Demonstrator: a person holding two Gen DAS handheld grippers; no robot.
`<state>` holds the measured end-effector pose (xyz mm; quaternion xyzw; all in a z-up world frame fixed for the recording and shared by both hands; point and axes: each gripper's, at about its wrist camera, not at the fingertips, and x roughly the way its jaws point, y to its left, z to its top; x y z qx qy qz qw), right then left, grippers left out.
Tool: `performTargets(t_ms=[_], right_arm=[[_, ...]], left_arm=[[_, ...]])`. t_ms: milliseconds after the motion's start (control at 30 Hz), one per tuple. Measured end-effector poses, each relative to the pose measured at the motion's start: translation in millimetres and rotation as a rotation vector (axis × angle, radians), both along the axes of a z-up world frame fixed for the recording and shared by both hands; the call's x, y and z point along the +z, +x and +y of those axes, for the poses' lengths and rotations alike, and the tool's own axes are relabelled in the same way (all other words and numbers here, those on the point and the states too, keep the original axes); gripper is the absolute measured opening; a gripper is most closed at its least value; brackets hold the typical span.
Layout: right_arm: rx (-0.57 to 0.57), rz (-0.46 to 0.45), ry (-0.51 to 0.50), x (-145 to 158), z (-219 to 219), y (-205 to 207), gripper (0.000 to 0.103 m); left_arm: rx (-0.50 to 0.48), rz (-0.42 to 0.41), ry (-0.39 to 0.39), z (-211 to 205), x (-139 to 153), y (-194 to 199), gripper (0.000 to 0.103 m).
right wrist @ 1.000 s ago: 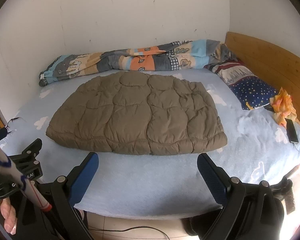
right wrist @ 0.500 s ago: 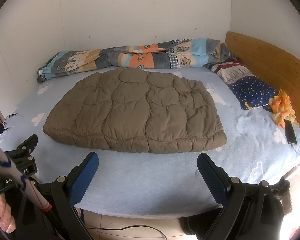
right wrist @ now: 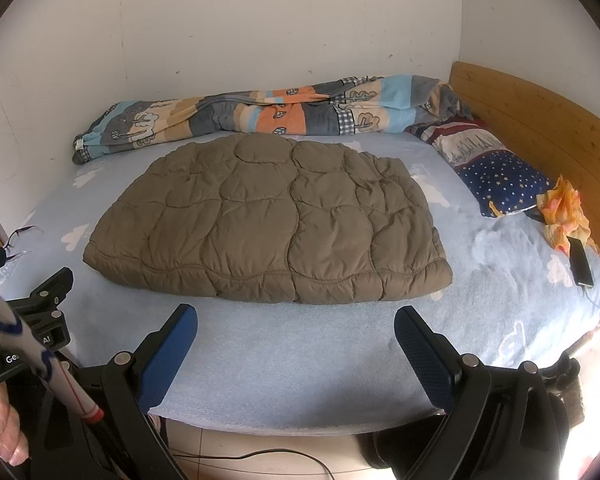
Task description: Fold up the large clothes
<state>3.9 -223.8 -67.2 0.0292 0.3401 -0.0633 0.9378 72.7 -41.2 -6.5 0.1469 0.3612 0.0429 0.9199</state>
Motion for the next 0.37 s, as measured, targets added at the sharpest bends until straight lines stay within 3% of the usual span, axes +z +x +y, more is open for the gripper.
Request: performTargets(t_ms=[167,300,367], right_arm=[[0.002,-0.001,0.000,-0.2,-0.7,-0.3,0.101],[0.007,-0.012,0.002,0.6,-0.6,-1.8,0.101],[0.004,-0.025,0.000,1.3,-3.3,-4.1,0.101]], left_arm=[[-0.011,0.016,-0.022,0.4,1.4,0.1,0.098],[-0.070,0.091,-0.140,6.8,2.3,1.1,0.098],[-0.057,0.068,-0.126,10.1,6.9,1.1,0.098]])
